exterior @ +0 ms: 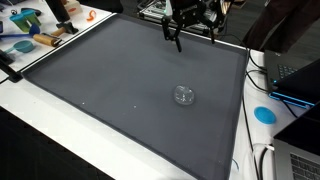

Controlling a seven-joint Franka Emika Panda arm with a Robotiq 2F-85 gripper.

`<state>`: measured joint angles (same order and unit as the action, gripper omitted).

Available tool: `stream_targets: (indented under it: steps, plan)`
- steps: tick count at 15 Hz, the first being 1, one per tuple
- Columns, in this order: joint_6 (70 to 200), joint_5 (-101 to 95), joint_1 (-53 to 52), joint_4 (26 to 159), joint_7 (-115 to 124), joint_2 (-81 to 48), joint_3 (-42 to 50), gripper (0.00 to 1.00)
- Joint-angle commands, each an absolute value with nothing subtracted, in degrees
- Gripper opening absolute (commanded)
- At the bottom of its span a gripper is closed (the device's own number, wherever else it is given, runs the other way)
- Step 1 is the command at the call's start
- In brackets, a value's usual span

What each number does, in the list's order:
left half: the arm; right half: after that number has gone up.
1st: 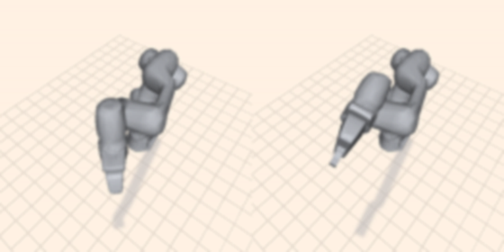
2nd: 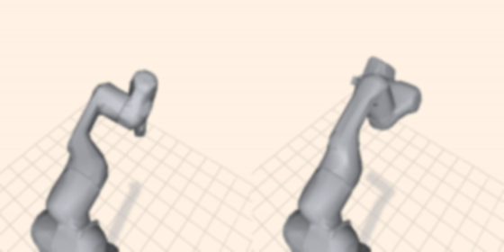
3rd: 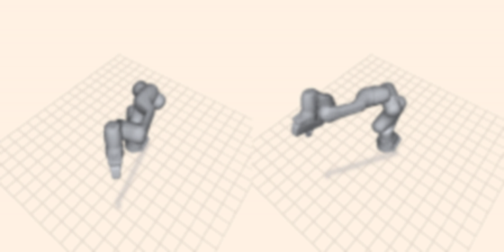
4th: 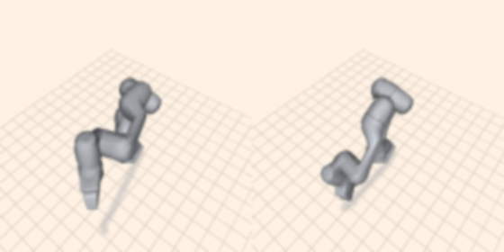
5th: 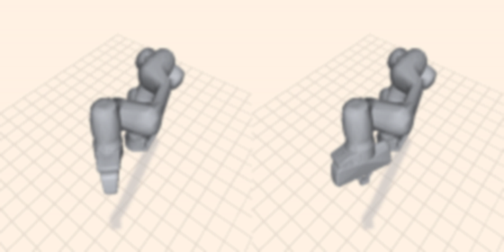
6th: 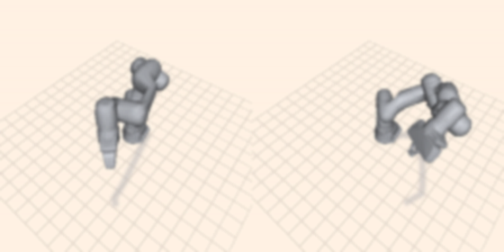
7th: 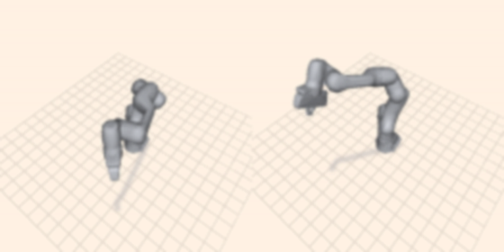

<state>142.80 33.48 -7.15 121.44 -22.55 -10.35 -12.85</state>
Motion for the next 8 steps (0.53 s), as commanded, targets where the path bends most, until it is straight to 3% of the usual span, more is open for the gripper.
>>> stream_targets:
  steps: [1,8]
  plan:
    - [142.68,25.61,-9.43,121.40,-9.63,-9.17,-12.29,1.00]
    - [132.95,9.09,-13.23,112.60,9.95,-12.66,-11.91,1.00]
